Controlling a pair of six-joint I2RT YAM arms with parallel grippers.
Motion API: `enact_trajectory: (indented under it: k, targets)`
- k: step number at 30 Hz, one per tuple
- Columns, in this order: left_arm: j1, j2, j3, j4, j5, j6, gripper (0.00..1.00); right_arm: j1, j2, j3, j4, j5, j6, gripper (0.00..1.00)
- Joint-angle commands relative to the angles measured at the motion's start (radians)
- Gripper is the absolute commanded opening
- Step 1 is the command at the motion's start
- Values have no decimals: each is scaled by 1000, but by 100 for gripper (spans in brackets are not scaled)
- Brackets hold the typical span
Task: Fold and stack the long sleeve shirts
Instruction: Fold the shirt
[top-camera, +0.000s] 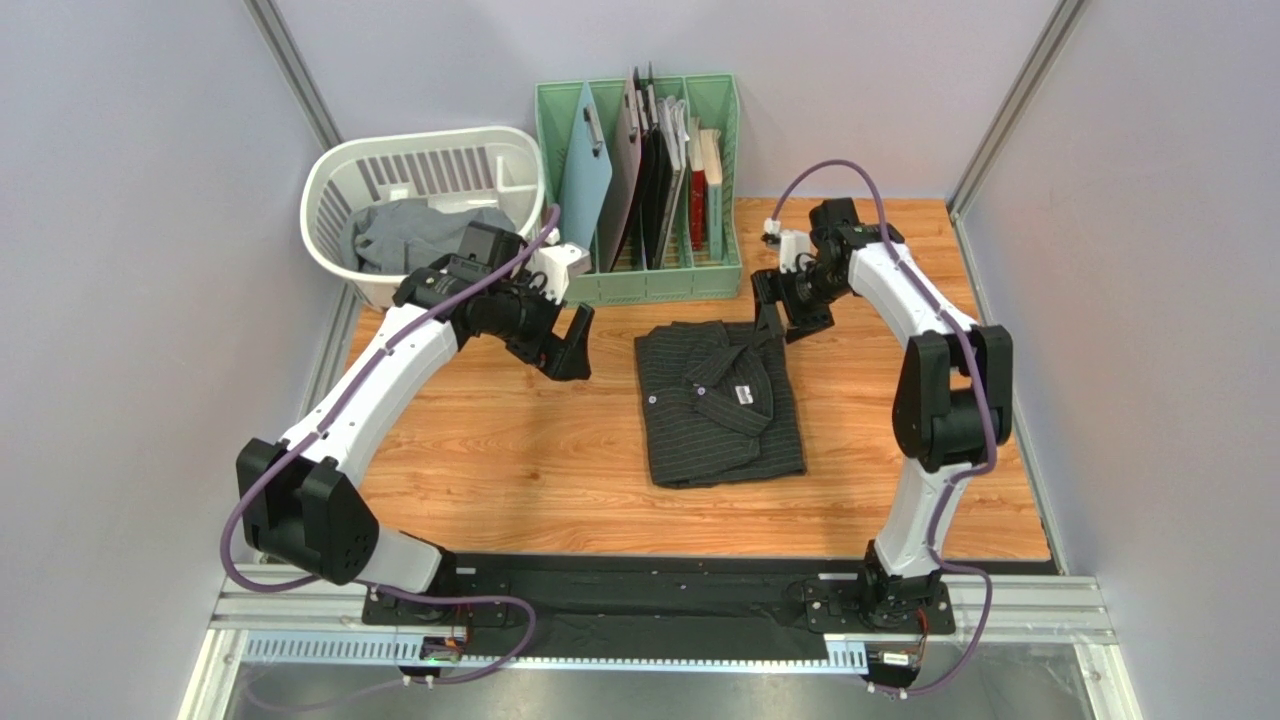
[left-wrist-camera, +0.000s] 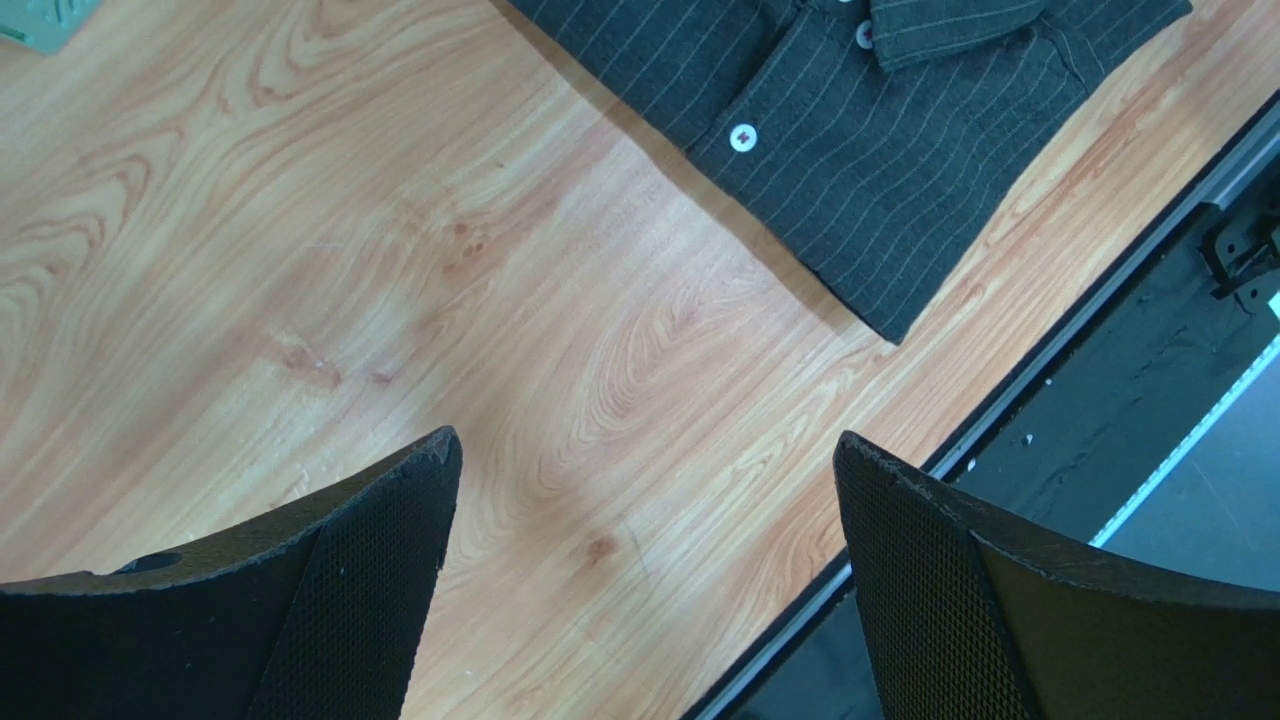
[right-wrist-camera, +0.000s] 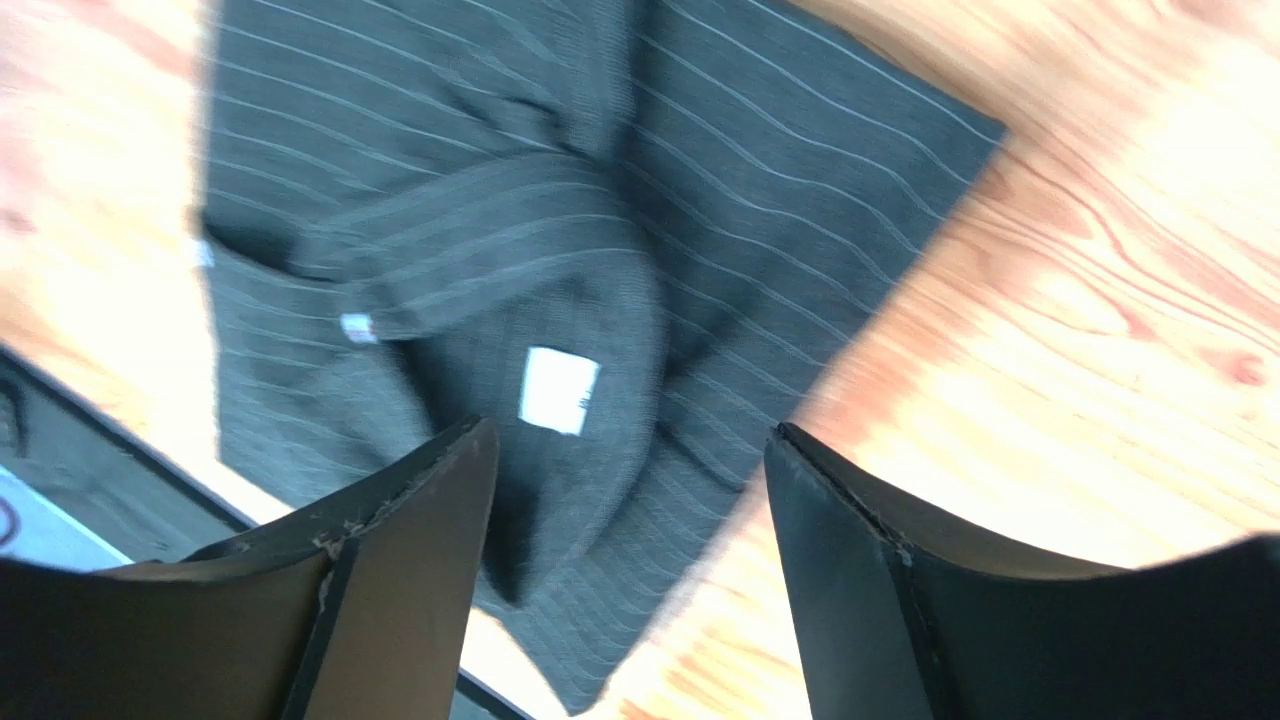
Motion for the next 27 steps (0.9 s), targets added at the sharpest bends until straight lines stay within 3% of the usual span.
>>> enact_trajectory:
  k: [1,8,12,15,16,19,23,27]
  targets:
    - [4,37,78,37,9,40,98,63,-10,-40,68,-39,62,71]
    - [10,16,105,31,-40,74,98,118,135,-78,46,70,73,68]
    - [11,-24,105,29,-79,102,98,144,157,-132,13,47,-34,62]
    - [28,-47,89,13,-68,91,99,186,96,-232,-12,76,-278,59]
    - [51,-50,78,9,-51,67,99,192,70,-264,3,122,-465,59]
    - [103,-62,30,9,18,8,99,200,-22,-368,54,173,-785,60]
    - [151,-70,-13,6,56,-13,99,235,5,-316,50,167,-976,59]
    - [182,-79,-2,-11,50,-1,99,356,34,-279,34,168,-1177,59]
